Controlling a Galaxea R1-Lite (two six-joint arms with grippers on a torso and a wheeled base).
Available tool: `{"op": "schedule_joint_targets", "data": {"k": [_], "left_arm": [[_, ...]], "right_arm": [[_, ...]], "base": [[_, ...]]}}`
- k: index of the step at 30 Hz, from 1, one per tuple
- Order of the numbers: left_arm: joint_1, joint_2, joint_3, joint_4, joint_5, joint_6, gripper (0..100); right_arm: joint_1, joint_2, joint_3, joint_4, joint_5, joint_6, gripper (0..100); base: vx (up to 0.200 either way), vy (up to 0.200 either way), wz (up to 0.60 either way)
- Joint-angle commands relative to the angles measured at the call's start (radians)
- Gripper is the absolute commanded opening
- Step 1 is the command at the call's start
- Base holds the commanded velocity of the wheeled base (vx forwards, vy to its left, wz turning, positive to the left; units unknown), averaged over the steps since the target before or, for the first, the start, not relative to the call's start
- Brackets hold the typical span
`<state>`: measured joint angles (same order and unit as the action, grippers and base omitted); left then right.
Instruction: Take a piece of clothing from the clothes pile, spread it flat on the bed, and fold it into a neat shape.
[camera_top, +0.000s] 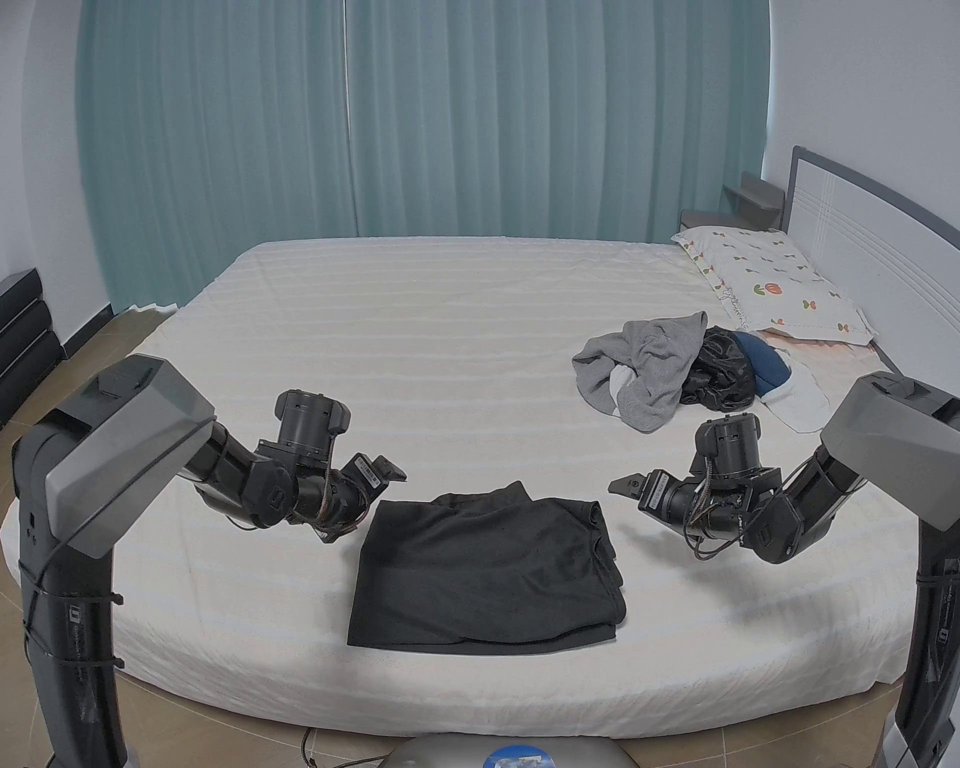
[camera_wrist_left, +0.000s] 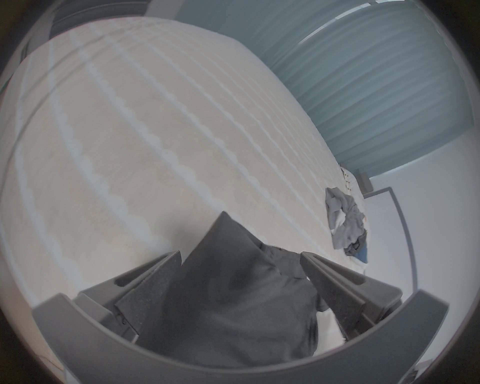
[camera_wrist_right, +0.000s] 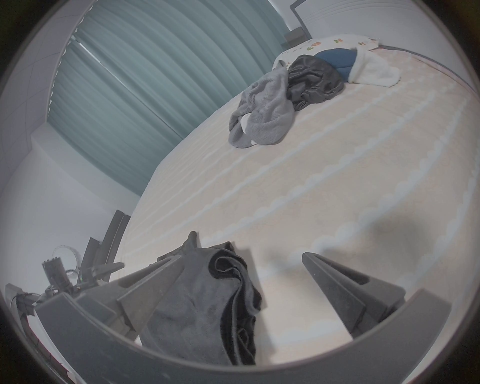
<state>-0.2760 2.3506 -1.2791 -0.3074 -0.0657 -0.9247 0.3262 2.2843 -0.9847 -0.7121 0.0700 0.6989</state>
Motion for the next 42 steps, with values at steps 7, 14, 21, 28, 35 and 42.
{"op": "schedule_joint_targets", "data": {"k": [7,14,21,28,35,42], "left_arm": [[-0.008,0.162,-0.144,0.002,0.083,0.043,100],[-0.017,0.187,-0.177,0.001,0.084,0.040,0],[-0.015,0.182,-0.163,-0.001,0.086,0.035,0],[0.000,0.167,-0.151,-0.002,0.119,0.033,0],[0.003,0.164,-0.149,-0.001,0.118,0.030,0],[0.004,0.164,-0.147,0.001,0.119,0.021,0]], "right_arm": [[0.036,0.072,-0.069,-0.003,0.001,-0.001,100],[0.053,0.087,-0.094,-0.003,0.001,0.001,100],[0.060,0.107,-0.121,0.002,-0.001,-0.003,100],[0.067,0.121,-0.147,0.011,-0.003,-0.010,0],[0.086,0.143,-0.166,0.011,-0.001,-0.035,0],[0.077,0.155,-0.195,0.011,-0.007,-0.036,0]], "base": [[0.000,0.000,0.00],[0.000,0.000,0.00],[0.000,0.000,0.00],[0.000,0.000,0.00],[0.000,0.000,0.00],[0.000,0.000,0.00]]}}
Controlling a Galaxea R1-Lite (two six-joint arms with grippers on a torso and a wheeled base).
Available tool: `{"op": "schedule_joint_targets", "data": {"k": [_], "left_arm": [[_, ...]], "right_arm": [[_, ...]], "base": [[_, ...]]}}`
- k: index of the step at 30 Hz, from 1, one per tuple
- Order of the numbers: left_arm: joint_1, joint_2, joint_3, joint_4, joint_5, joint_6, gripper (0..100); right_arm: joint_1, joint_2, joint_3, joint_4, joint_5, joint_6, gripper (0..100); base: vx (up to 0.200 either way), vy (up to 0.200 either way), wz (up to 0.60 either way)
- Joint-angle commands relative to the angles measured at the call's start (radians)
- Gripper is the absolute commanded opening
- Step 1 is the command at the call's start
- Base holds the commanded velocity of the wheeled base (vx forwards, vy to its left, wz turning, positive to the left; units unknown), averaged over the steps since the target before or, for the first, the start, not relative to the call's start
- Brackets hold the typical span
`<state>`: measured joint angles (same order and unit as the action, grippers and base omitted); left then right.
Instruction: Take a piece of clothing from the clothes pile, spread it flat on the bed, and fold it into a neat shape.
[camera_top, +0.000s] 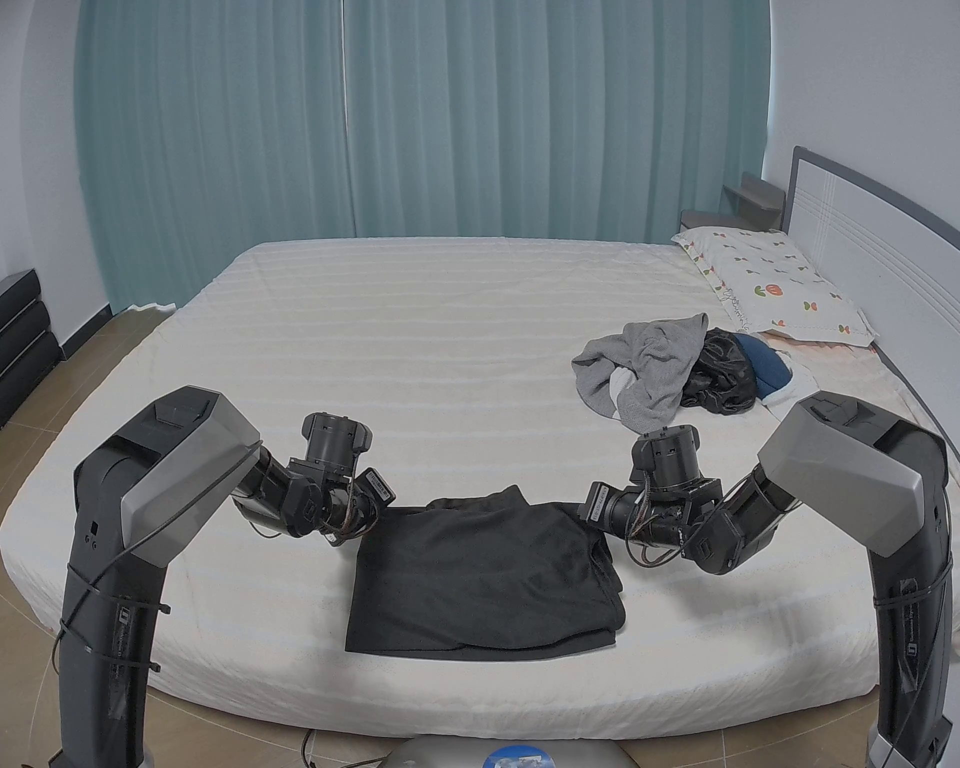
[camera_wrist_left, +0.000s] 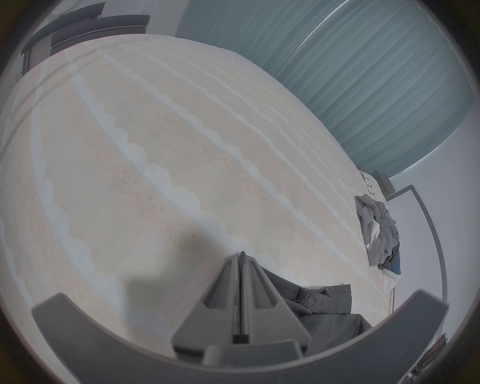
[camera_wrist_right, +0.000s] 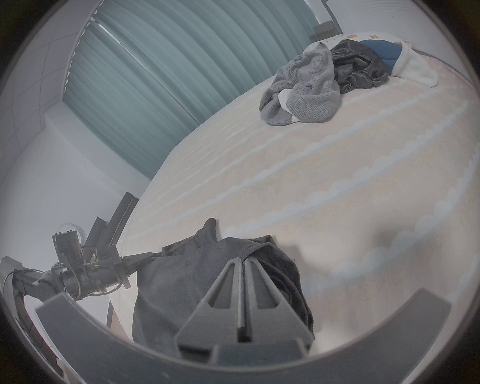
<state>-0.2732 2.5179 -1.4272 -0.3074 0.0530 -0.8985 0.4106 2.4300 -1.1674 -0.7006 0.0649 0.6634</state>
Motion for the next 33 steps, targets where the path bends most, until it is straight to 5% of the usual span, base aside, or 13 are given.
{"op": "schedule_joint_targets", "data": {"k": [1,24,25,26,27,33], "left_arm": [[0.002,-0.004,0.001,0.001,0.001,-0.005,0],[0.000,-0.001,0.010,0.002,-0.001,-0.008,0],[0.000,-0.002,0.011,0.002,-0.001,-0.008,0],[0.000,-0.004,0.011,0.004,-0.002,-0.008,0],[0.000,-0.004,0.016,0.002,-0.004,-0.008,100],[0.003,-0.019,0.025,0.001,-0.012,-0.017,100]], "right_arm": [[-0.012,0.009,-0.012,0.000,-0.002,-0.001,0],[-0.062,0.049,-0.092,0.075,-0.005,0.001,0],[-0.062,0.049,-0.095,0.082,-0.004,0.001,100],[-0.062,0.049,-0.097,0.084,-0.002,0.002,100],[-0.061,0.049,-0.093,0.082,-0.002,0.002,100],[-0.061,-0.011,-0.040,0.076,0.006,0.024,100]], "base": [[0.000,0.000,0.00],[0.000,0.000,0.00],[0.000,0.000,0.00],[0.000,0.000,0.00],[0.000,0.000,0.00],[0.000,0.000,0.00]]}}
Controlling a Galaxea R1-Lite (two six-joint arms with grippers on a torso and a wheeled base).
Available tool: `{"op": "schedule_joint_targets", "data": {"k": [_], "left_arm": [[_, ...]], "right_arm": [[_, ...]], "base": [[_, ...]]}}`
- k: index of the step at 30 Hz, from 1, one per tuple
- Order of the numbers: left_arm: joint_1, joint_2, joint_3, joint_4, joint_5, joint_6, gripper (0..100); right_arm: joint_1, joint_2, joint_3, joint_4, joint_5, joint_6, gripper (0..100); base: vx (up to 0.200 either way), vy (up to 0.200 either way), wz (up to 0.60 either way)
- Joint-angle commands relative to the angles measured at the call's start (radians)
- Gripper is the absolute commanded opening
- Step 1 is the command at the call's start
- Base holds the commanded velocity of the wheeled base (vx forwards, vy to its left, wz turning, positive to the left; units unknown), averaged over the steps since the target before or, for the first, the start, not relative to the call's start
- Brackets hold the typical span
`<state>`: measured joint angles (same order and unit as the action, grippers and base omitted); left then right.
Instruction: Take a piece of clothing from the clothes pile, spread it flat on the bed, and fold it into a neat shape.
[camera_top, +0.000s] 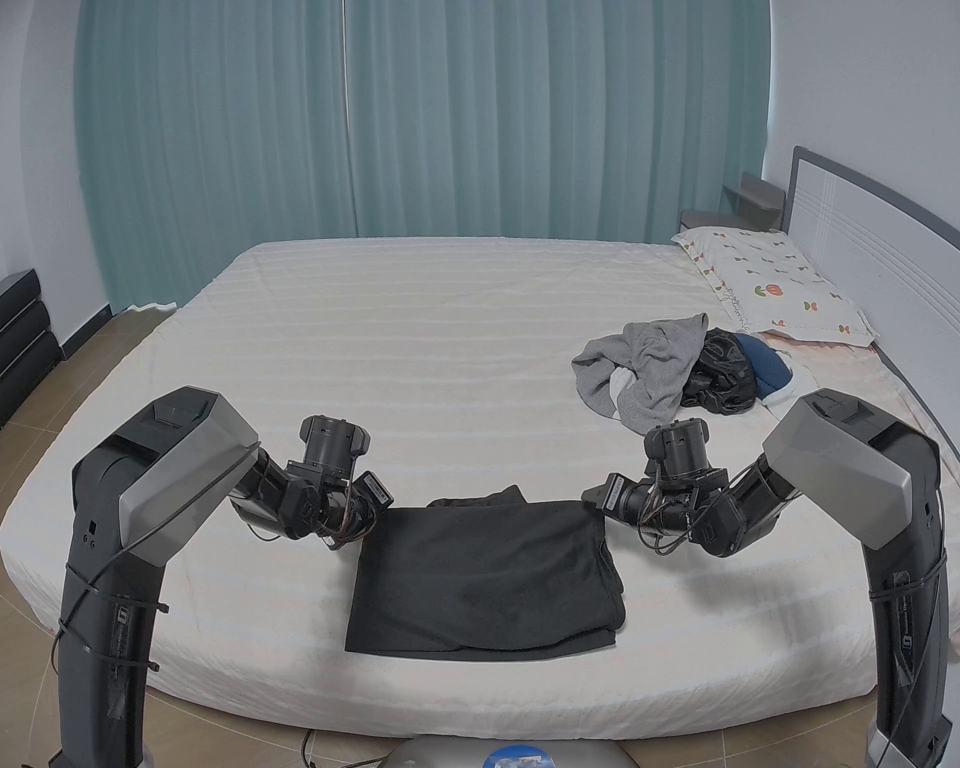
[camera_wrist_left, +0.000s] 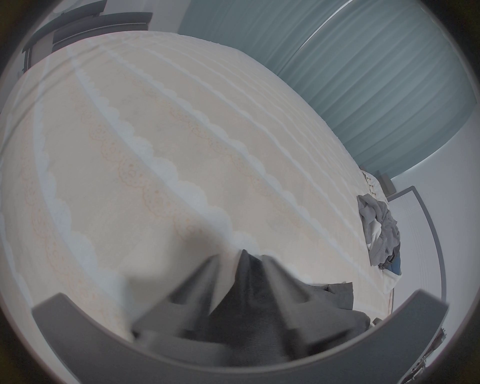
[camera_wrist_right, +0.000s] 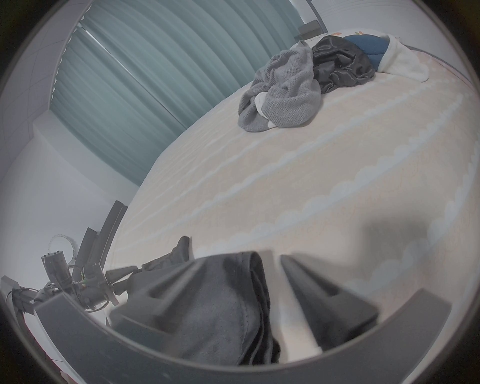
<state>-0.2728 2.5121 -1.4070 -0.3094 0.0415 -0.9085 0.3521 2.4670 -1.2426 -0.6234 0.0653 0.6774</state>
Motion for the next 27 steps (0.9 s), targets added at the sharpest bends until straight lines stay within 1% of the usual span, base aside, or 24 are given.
{"op": "schedule_joint_targets", "data": {"k": [1,4,5,6,7,8,10,11,12,13,15,18,20,25,26,27], "left_arm": [[0.007,-0.015,0.008,0.003,0.000,-0.016,100],[0.014,-0.022,0.010,0.004,0.000,-0.032,100],[0.029,-0.041,0.023,0.004,-0.003,-0.041,100],[0.035,-0.052,0.036,0.004,-0.009,-0.046,100],[0.037,-0.055,0.039,0.004,-0.012,-0.049,100],[0.046,-0.081,0.071,0.004,-0.040,-0.053,100],[0.060,-0.111,0.112,0.001,-0.075,-0.055,100],[0.060,-0.111,0.112,0.001,-0.075,-0.055,100],[0.072,-0.134,0.140,-0.002,-0.107,-0.055,100],[0.073,-0.136,0.141,-0.002,-0.109,-0.055,100],[0.087,-0.151,0.152,0.004,-0.134,-0.059,100],[0.087,-0.150,0.154,0.004,-0.135,-0.062,100],[0.086,-0.150,0.154,0.006,-0.135,-0.062,100],[0.086,-0.150,0.154,0.006,-0.135,-0.064,100],[0.086,-0.150,0.154,0.007,-0.135,-0.064,100],[0.086,-0.150,0.154,0.007,-0.135,-0.064,100]], "right_arm": [[-0.005,-0.066,0.058,-0.001,0.008,0.011,100],[-0.004,-0.112,0.124,-0.004,0.028,0.011,100],[0.001,-0.165,0.203,-0.004,0.067,0.011,100],[0.005,-0.188,0.244,-0.006,0.090,0.008,100],[0.005,-0.195,0.258,-0.006,0.097,0.005,100],[0.018,-0.230,0.341,-0.013,0.140,-0.012,100],[0.031,-0.263,0.417,-0.048,0.176,-0.035,100],[0.031,-0.263,0.417,-0.048,0.176,-0.035,100],[0.036,-0.283,0.480,-0.091,0.195,-0.055,100],[0.036,-0.283,0.483,-0.094,0.197,-0.055,100],[0.062,-0.280,0.535,-0.136,0.199,-0.059,100],[0.071,-0.280,0.551,-0.153,0.200,-0.061,100],[0.088,-0.278,0.555,-0.153,0.199,-0.078,100],[0.087,-0.257,0.572,-0.156,0.195,-0.121,100],[0.085,-0.260,0.583,-0.156,0.195,-0.130,0],[0.084,-0.266,0.591,-0.153,0.195,-0.136,0]], "base": [[0.000,0.000,0.00],[0.000,0.000,0.00],[0.000,0.000,0.00],[0.000,0.000,0.00],[0.000,0.000,0.00],[0.000,0.000,0.00],[0.000,0.000,0.00],[0.000,0.000,0.00],[0.000,0.000,0.00],[0.000,0.000,0.00],[0.000,0.000,0.00],[0.000,0.000,0.00],[0.000,0.000,0.00],[0.000,0.000,0.00],[0.000,0.000,0.00],[0.000,0.000,0.00]]}}
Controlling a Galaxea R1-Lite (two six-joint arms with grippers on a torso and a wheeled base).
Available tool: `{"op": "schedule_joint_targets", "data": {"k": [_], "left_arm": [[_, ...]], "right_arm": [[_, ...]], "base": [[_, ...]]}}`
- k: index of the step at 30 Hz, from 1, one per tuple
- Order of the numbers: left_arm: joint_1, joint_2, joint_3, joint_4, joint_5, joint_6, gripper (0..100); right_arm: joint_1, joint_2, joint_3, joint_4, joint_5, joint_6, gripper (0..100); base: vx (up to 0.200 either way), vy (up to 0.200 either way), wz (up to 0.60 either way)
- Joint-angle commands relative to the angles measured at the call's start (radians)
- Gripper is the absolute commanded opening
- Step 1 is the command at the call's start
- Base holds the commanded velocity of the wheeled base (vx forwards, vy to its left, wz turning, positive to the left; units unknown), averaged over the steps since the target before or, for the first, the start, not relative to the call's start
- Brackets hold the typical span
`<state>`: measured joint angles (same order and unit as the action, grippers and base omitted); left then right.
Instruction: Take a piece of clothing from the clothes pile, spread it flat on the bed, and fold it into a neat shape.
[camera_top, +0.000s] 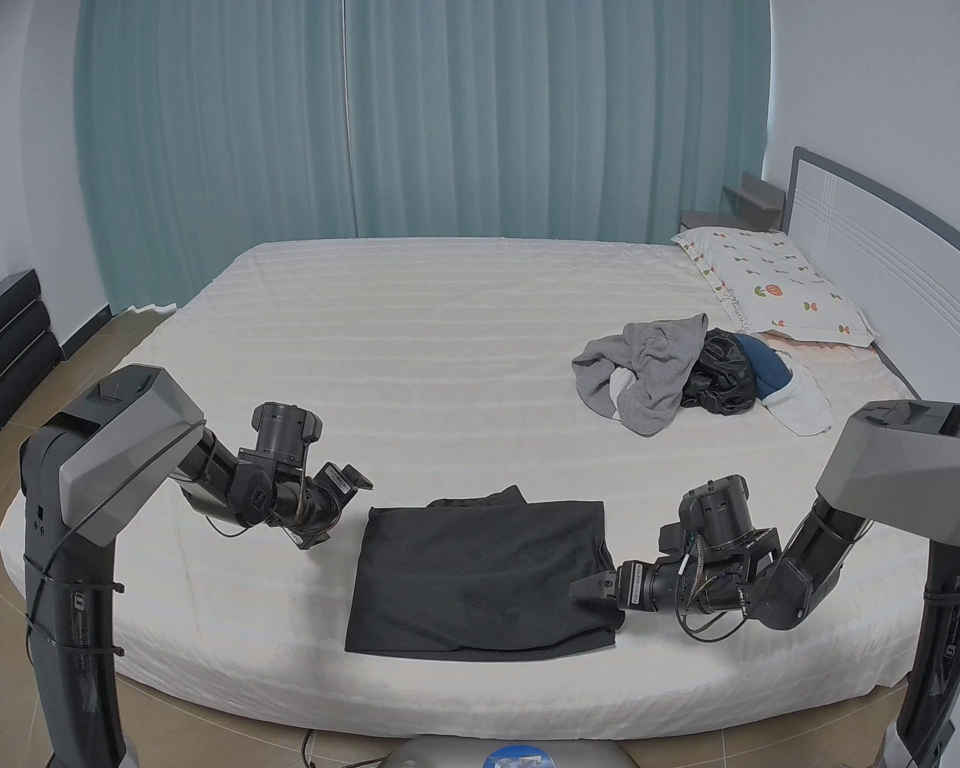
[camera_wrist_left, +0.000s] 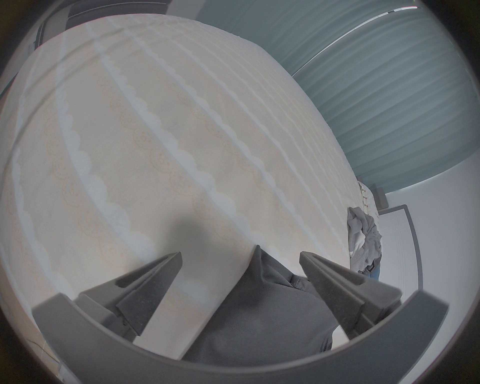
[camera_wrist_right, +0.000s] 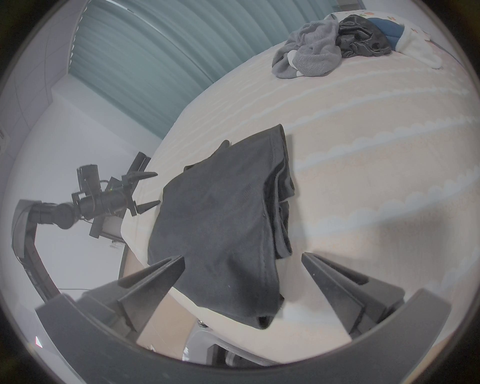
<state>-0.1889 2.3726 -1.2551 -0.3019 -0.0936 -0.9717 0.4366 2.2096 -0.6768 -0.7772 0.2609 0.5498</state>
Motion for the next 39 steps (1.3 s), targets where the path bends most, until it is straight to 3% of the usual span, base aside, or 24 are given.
{"op": "schedule_joint_targets", "data": {"k": [1,31,32,39], "left_arm": [[0.002,-0.009,0.002,0.001,0.000,-0.001,100],[0.000,-0.006,0.000,0.003,0.000,-0.001,100],[0.000,-0.006,0.000,0.003,0.000,-0.001,100],[-0.001,-0.006,-0.006,0.023,0.000,-0.001,100]], "right_arm": [[-0.002,-0.014,0.036,0.003,0.000,-0.013,0],[-0.027,-0.042,0.131,0.009,0.005,-0.090,0],[-0.030,-0.041,0.129,0.009,0.005,-0.091,100],[-0.052,-0.065,0.091,-0.004,0.006,-0.083,100]], "base": [[0.000,0.000,0.00],[0.000,0.000,0.00],[0.000,0.000,0.00],[0.000,0.000,0.00]]}}
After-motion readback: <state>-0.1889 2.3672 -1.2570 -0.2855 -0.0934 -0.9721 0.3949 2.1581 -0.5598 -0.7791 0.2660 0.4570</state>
